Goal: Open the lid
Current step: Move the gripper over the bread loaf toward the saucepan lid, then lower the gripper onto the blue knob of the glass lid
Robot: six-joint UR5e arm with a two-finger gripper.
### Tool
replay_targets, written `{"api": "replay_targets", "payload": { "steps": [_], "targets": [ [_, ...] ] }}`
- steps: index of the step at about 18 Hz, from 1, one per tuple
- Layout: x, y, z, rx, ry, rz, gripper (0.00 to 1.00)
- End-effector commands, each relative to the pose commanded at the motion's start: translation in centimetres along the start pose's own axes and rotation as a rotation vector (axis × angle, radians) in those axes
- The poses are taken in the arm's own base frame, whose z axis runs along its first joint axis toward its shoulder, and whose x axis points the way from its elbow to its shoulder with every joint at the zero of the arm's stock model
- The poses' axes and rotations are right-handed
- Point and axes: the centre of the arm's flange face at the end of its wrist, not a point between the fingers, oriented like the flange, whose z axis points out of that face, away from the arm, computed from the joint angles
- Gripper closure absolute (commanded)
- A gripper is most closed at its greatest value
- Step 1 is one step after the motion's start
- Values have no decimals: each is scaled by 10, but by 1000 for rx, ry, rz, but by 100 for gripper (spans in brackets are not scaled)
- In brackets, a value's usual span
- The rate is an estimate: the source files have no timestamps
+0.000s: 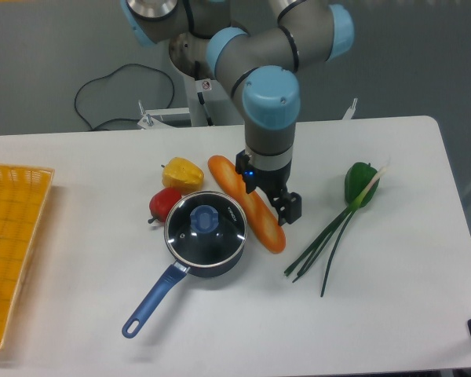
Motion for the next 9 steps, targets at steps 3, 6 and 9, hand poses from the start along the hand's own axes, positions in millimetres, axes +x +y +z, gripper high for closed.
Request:
{"api": "replay_targets", "payload": {
  "steps": [3,6,9],
  "targets": [
    [8,-16,3,-4,6,29,0],
    [14,-33,14,-4,22,49,0],
    [13,-44,10,-5,11,55,0]
  ]
}}
